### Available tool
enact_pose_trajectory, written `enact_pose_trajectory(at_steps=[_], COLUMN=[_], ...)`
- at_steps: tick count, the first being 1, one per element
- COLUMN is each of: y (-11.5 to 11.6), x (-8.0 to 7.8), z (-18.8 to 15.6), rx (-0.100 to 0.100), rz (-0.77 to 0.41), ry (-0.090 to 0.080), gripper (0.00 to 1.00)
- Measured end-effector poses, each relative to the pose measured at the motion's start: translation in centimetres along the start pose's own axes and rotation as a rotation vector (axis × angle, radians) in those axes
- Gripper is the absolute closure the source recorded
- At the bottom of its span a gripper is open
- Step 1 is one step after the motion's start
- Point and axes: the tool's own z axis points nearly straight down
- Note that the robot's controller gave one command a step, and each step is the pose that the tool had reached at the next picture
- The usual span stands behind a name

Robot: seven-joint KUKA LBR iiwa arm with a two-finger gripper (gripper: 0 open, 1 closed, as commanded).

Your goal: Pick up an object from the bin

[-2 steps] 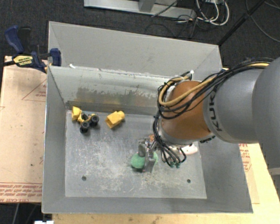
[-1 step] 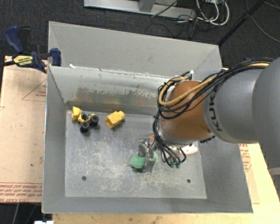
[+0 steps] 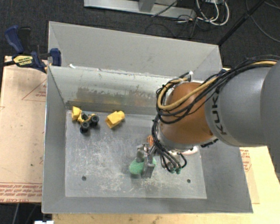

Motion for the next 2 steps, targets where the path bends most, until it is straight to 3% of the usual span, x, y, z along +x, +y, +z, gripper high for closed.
enact_pose_trajectory(at_steps=[1, 2], y=[0.0, -0.2], x=[0.0, 0.6], z=[0.0, -12.3], rx=[0.000, -0.001], rz=[0.000, 0.005], ry=[0.000, -0.001], gripper=[1.00, 1.00])
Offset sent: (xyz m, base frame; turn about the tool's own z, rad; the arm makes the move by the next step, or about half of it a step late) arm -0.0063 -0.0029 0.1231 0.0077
